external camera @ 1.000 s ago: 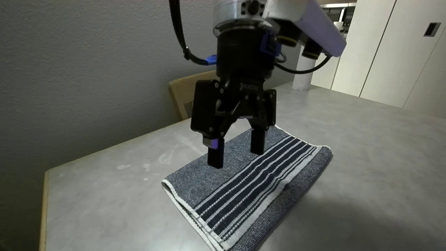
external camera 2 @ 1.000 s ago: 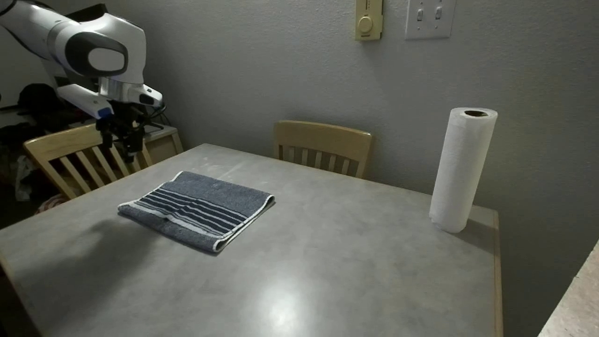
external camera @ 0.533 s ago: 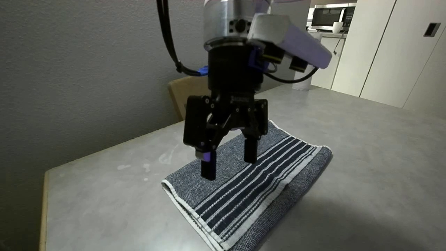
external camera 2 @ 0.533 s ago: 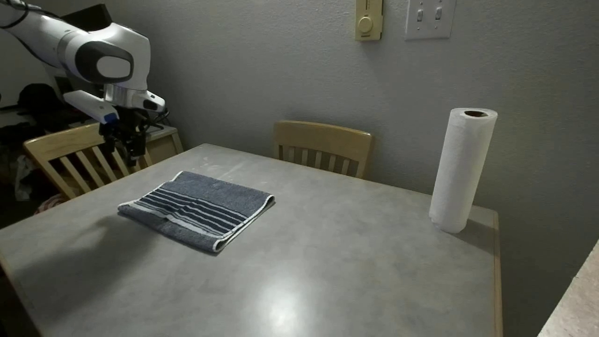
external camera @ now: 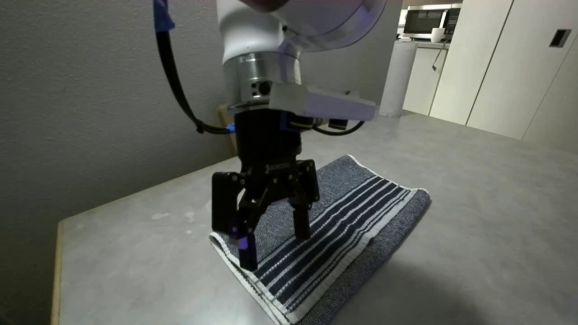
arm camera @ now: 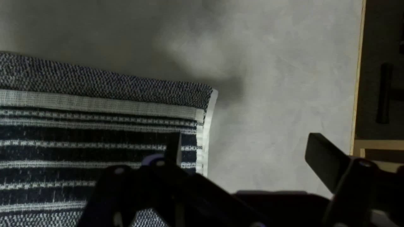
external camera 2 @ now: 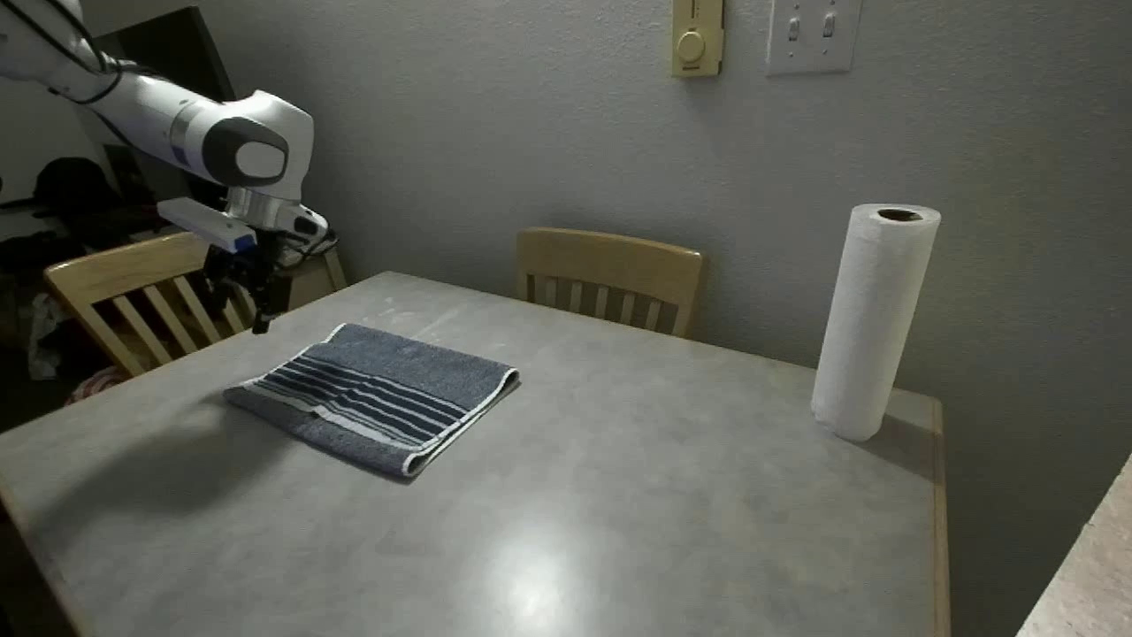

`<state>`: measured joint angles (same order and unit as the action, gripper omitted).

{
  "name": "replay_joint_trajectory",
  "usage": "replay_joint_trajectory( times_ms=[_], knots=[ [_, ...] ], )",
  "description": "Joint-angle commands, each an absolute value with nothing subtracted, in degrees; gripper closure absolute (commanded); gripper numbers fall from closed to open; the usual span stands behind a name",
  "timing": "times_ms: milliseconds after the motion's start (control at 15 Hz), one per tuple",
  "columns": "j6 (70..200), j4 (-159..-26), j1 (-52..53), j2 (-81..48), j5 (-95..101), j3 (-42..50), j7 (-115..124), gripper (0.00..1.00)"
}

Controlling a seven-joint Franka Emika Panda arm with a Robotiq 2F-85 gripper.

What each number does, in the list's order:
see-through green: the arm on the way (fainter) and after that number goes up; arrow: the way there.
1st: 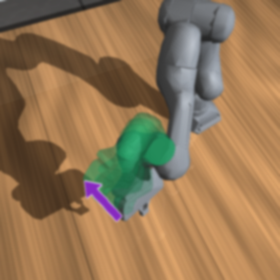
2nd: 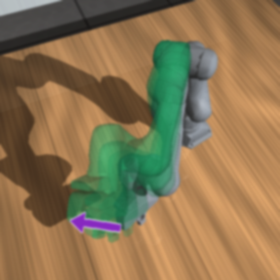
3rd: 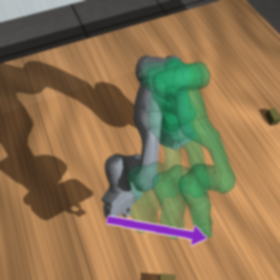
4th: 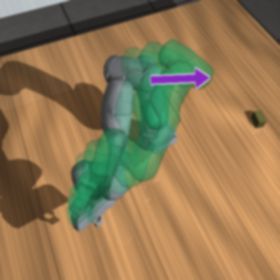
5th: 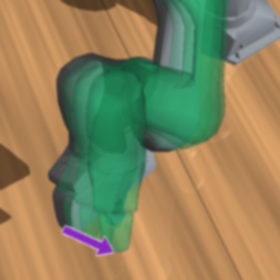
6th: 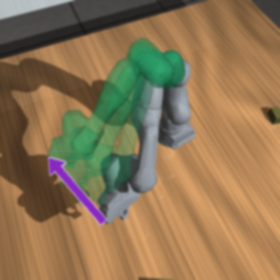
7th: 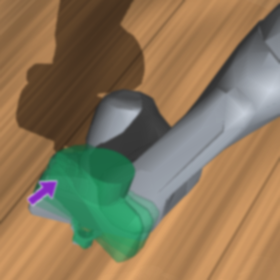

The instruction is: Fold the towel on the table

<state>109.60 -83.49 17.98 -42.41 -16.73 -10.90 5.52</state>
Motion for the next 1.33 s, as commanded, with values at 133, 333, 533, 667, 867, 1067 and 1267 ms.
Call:
replay_joint_trajectory(
  times_ms=[133,333,533,667,867,1067,1267],
  knots=[
    [100.85,-70.47,18.39,-51.64,-15.09,-11.85,5.8,0.0],
    [101.95,-72.08,18.36,-50.93,-15.88,-11.82,5.85,0.0],
    [100.57,-69.42,18.53,-52.71,-15.88,-11.89,5.84,0.0],
    [100.37,-68.89,18.54,-52.97,-15.88,-11.92,5.84,0.0],
    [98.51,-67.01,18.94,-54.14,-15.48,-11.6,7.32,0.0],
    [96.26,-64.13,19.15,-56.6,-15.37,-11.69,7.6,0.0],
    [94.16,-60.01,20.06,-59.89,-14.76,-11.45,8.07,0.0]
  ],
)
